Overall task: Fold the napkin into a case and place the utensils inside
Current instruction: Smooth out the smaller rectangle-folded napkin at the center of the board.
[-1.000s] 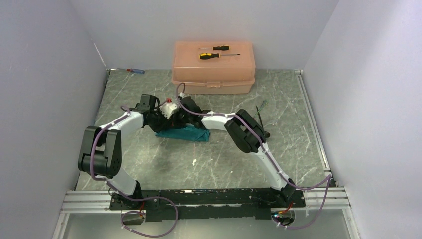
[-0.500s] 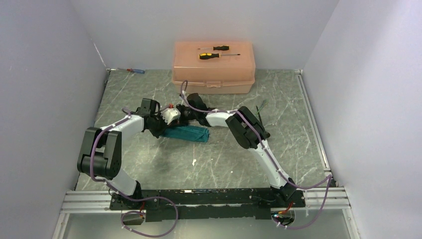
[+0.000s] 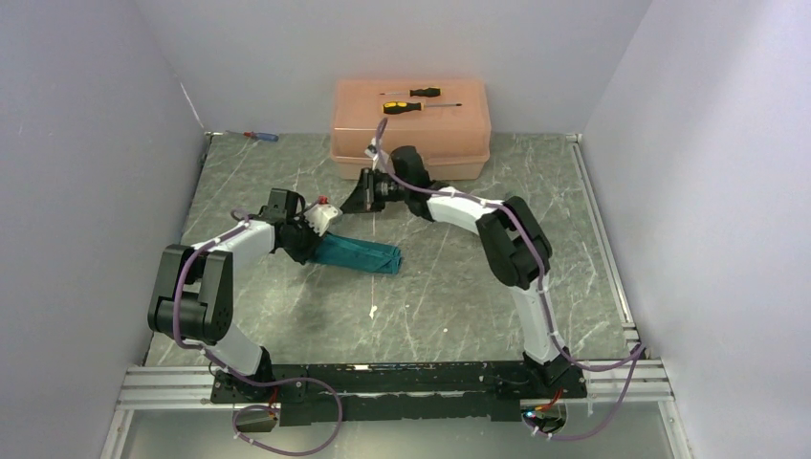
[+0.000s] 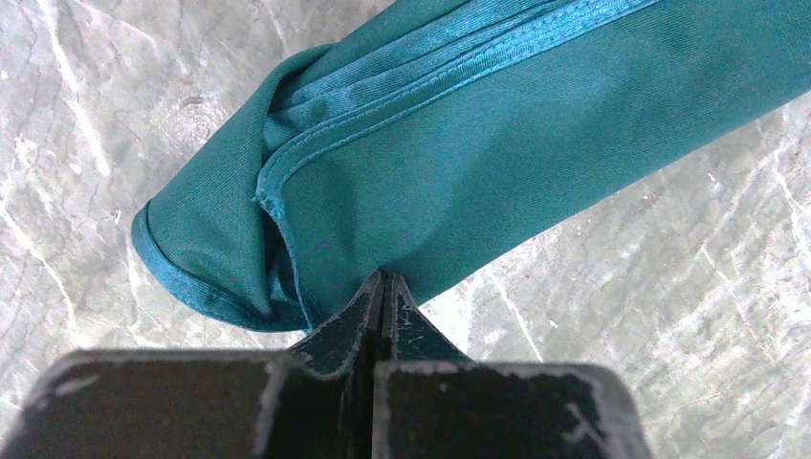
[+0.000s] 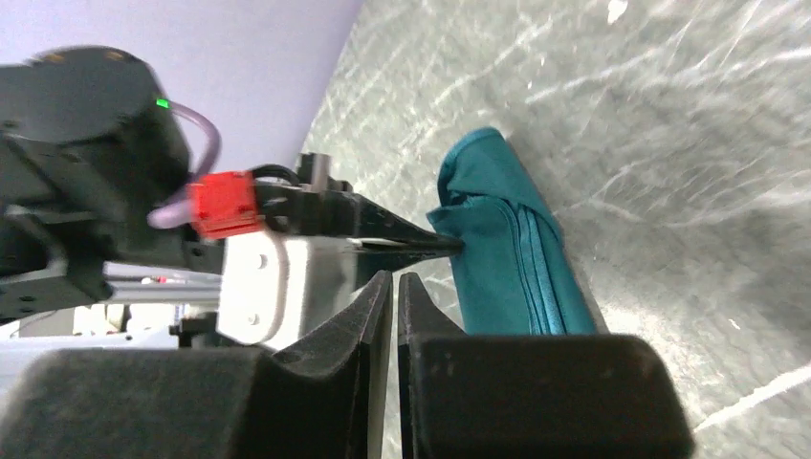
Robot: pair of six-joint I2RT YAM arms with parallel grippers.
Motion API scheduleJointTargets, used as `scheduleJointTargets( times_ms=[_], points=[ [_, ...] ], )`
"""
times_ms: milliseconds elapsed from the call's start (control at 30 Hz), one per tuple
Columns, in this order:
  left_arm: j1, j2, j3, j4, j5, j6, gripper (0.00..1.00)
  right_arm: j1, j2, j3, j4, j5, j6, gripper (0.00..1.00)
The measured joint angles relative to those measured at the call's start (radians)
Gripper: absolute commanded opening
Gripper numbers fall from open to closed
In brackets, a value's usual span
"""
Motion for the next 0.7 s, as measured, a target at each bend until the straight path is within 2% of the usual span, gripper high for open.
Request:
scheduleJointTargets(
  times_ms=[133, 300, 533, 700],
  points=[
    [0.004, 0.000, 0.000, 0.000, 0.000, -0.031, 0.03, -0.005, -0.064, -0.026, 0.004, 0.053, 0.002, 0.04],
    [0.006, 0.000, 0.000, 0.001, 0.000, -0.052, 0.03, 0.072, -0.026, -0.041, -0.002, 0.172, 0.046, 0.03],
    [0.013, 0.000, 0.000, -0.001, 0.000, -0.071, 0.03, 0.106, 0.184, 0.195, -0.074, 0.249, 0.076, 0.03],
    [0.013, 0.000, 0.000, 0.000, 0.000, -0.074, 0.03, 0.107, 0.266, 0.313, -0.083, 0.275, 0.103, 0.03]
  ],
)
